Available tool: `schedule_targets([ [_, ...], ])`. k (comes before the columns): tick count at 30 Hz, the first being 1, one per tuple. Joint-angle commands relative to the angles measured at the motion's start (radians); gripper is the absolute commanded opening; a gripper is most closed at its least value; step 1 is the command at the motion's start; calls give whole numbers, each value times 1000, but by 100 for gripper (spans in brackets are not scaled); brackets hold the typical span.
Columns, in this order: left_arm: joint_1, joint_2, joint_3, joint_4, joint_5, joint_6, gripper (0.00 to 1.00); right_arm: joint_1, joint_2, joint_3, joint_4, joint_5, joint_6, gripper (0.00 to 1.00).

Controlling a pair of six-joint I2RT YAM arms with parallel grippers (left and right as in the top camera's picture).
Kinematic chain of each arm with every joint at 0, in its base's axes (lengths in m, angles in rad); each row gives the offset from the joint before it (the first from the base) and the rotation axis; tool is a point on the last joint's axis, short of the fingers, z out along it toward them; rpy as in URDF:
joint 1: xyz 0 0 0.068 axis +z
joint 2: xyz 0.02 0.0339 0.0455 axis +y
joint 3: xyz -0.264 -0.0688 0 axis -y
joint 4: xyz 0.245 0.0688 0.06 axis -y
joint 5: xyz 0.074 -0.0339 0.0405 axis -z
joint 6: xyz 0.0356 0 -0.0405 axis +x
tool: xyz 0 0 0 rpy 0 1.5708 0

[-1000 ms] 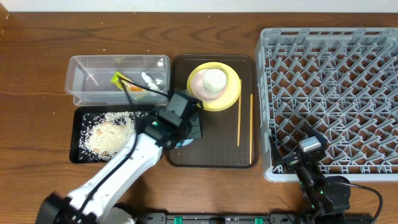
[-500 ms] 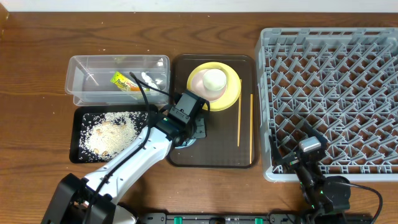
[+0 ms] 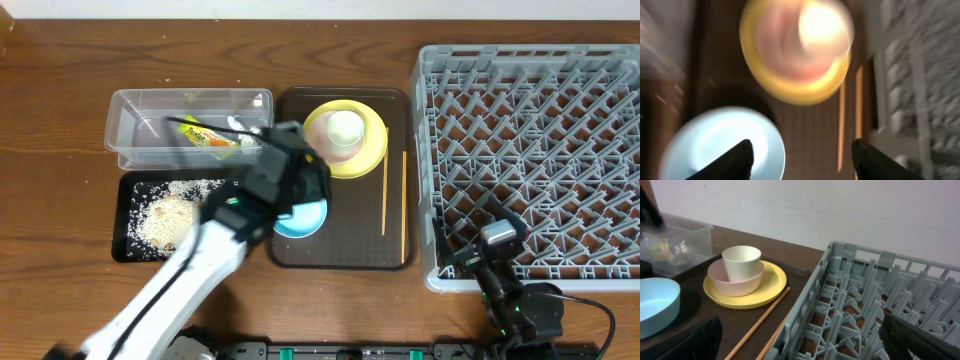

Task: Sort waste into correct bins and load items into the dishwasher rack
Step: 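Carry the empty bowl with the left gripper onto the brown tray, then move the right gripper over the wooden chopsticks on the brown tray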

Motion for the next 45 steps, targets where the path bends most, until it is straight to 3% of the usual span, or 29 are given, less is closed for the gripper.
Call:
schedule_targets([
  [1, 84, -122, 31, -36, -10, -1, 72, -1, -3, -2, -3, -1, 1, 99],
  [6, 311, -304, 31, -174, -10, 0, 83, -1, -3, -2, 11, -13, 2, 99],
  [11, 477, -414, 31, -259, -10, 0, 85, 0, -3, -2, 39, -112, 5, 99],
  [15, 523, -444, 31, -309, -10, -1, 86, -1, -3, 14, 92, -249, 54, 99],
  [18, 524, -441, 31, -320, -10, -1, 87, -1, 0, 81, 11, -157, 166, 99],
  [23, 524, -429, 31, -322, -10, -1, 87, -1, 84, 300, -183, -48, 182, 99],
  [28, 524, -420, 31, -322, -10, -1, 93, -1, 335, 639, -412, -24, 203, 99],
  [32, 524, -409, 31, -322, -10, -1, 94, 0, 638, 998, -679, -30, 204, 99],
  [37, 524, -400, 31, -322, -10, 0, 94, 30, 996, 1374, -1014, -68, 327, 99],
  [40, 524, -390, 31, -322, -10, -1, 94, 87, 1159, 1482, -1085, -187, 381, 99],
  [45, 524, -366, 31, -322, -10, 0, 95, 222, 1374, 1505, -998, -332, 440, 99],
])
